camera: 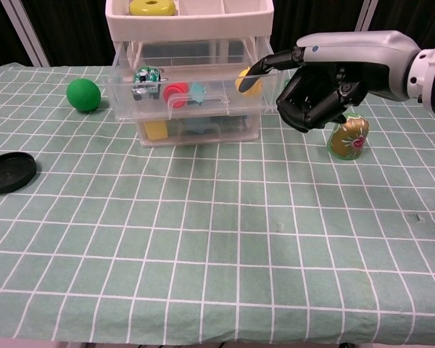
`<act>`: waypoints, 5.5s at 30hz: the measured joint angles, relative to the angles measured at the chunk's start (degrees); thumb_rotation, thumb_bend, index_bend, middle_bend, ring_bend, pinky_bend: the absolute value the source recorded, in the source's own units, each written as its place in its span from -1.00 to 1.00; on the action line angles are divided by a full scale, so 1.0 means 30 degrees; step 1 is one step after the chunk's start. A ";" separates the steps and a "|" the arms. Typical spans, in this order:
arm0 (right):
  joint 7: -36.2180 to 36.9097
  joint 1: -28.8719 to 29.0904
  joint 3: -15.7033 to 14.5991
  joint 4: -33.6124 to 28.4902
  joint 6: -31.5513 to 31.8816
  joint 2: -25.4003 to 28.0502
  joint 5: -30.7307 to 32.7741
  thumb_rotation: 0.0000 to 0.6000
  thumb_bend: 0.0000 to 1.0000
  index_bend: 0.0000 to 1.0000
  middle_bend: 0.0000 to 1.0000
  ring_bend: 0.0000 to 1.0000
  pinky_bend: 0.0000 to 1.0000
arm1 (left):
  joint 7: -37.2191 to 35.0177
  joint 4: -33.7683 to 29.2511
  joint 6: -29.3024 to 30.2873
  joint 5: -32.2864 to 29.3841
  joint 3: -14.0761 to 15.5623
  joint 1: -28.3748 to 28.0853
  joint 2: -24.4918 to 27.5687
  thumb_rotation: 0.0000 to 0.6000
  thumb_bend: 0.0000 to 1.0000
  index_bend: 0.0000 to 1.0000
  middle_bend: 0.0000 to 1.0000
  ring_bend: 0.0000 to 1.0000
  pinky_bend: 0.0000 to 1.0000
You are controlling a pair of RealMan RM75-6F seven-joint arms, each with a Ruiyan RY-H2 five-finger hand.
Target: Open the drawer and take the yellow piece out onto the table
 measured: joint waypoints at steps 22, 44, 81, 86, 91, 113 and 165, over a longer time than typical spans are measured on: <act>-0.1702 -0.0731 -0.1165 -0.2952 0.0289 0.4120 -0.1760 1.00 -0.53 -1.00 0.41 0.50 0.67 | -0.0265 0.0245 0.0391 -0.0002 0.0014 0.0289 -0.0026 1.00 -1.00 -0.31 -0.57 -0.69 -0.63; -1.3036 0.8397 0.0360 -0.2555 0.1691 0.3278 0.9965 1.00 -0.83 -0.30 0.87 1.00 1.00 | 0.0061 -0.0217 0.0847 0.0138 0.0184 0.0731 0.0173 1.00 -1.00 -0.30 -0.57 -0.69 -0.63; -1.9904 1.6594 -0.2561 0.0276 0.1849 0.0700 2.0661 1.00 -1.00 -0.27 0.88 1.00 1.00 | -0.0015 -0.0254 0.0485 -0.0231 -0.0105 0.0625 0.0022 1.00 -1.00 -0.31 -0.57 -0.69 -0.63; -1.9552 1.6515 -0.2766 0.0680 0.1869 0.0219 2.0374 1.00 -1.00 -0.21 0.88 1.00 1.00 | -0.0152 -0.0178 0.0515 -0.0227 -0.0096 0.0660 -0.0008 1.00 -1.00 -0.31 -0.57 -0.69 -0.63; -1.9121 1.6316 -0.2868 0.0948 0.1828 -0.0122 1.9822 1.00 -1.00 -0.11 0.88 1.00 1.00 | -0.0259 -0.0121 0.0550 -0.0180 -0.0075 0.0687 -0.0032 1.00 -1.00 -0.31 -0.57 -0.69 -0.63; -1.7433 1.5279 -0.3177 0.1604 0.1920 -0.0726 1.7766 1.00 -0.39 0.24 0.90 1.00 1.00 | -0.0609 0.0130 0.0672 -0.0086 -0.0066 0.0769 -0.0167 1.00 -1.00 -0.31 -0.57 -0.69 -0.63; -0.2409 -0.1627 -0.4981 0.8254 0.4858 -0.2130 -0.4675 1.00 -0.33 -0.46 0.89 1.00 1.00 | 0.1376 -0.1560 0.0940 0.1171 -0.0063 0.0081 -0.0120 1.00 -1.00 -0.31 -0.57 -0.69 -0.63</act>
